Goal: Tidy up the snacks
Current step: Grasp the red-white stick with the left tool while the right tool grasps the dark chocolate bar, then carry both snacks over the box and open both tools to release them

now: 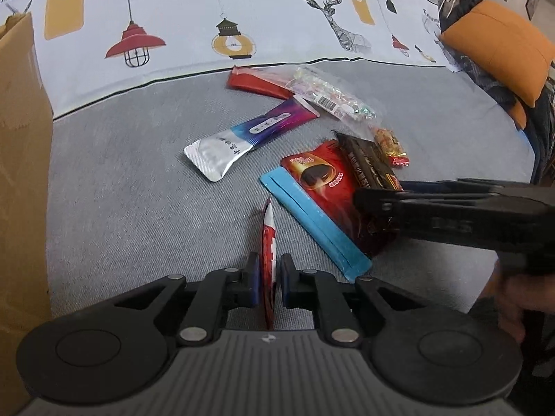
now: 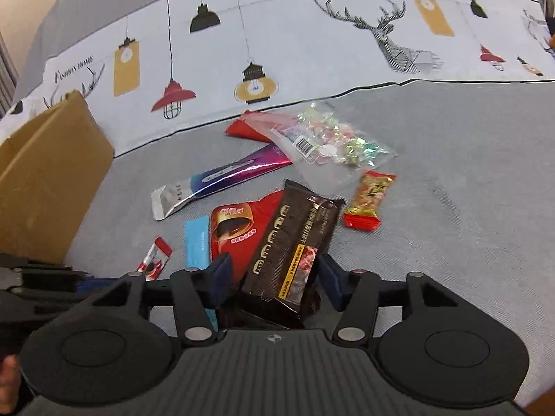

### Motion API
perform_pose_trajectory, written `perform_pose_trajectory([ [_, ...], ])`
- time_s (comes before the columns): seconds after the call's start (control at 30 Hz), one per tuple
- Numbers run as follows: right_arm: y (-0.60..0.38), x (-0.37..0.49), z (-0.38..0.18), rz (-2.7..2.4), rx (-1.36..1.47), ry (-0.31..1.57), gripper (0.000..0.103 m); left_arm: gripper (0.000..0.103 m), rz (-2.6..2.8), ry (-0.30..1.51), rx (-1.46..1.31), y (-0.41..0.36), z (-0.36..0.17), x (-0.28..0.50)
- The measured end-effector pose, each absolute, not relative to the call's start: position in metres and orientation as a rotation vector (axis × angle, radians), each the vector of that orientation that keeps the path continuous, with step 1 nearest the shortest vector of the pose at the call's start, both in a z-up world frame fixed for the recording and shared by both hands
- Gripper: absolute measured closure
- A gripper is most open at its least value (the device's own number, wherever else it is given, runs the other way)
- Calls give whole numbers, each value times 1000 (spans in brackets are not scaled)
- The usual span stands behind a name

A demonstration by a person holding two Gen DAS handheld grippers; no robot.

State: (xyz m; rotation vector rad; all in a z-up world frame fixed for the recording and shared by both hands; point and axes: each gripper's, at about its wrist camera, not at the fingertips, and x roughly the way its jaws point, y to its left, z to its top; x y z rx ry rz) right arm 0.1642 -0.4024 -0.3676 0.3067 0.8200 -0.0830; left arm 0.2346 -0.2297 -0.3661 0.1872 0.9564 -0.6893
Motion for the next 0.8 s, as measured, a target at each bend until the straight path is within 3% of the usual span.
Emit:
perform_pose_trajectory([
  [0.13, -403, 168, -367, -104, 277, 821, 62, 90, -690, 946, 200, -232, -367, 234],
  [0.3, -405, 158, -360, -150, 293, 804, 62, 95, -677, 974, 155, -228, -366, 239],
  [0.8, -354, 95, -327, -176, 244, 736, 62, 96, -729, 931, 123, -200, -330, 198],
])
